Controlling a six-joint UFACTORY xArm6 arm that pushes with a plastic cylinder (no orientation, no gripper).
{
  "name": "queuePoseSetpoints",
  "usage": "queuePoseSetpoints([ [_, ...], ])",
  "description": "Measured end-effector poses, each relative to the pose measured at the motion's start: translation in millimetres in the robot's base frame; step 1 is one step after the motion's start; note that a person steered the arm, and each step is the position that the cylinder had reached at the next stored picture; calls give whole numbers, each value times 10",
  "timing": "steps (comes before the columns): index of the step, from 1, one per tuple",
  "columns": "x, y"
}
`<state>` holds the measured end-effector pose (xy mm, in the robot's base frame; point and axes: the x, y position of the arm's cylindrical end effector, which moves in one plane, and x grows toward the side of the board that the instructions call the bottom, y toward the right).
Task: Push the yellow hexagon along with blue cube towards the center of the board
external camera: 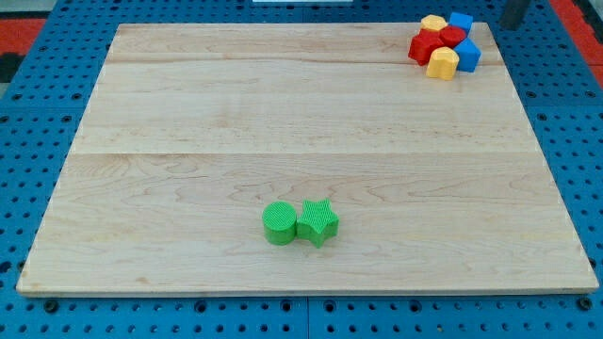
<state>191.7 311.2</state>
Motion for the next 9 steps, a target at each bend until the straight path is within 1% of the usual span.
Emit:
queuePoseSetpoints([
  [2,-6,-365],
  [3,-6,-650],
  [6,-6,-980],
  [7,-5,-1301],
  [8,28,-1589],
  [9,173,-1705],
])
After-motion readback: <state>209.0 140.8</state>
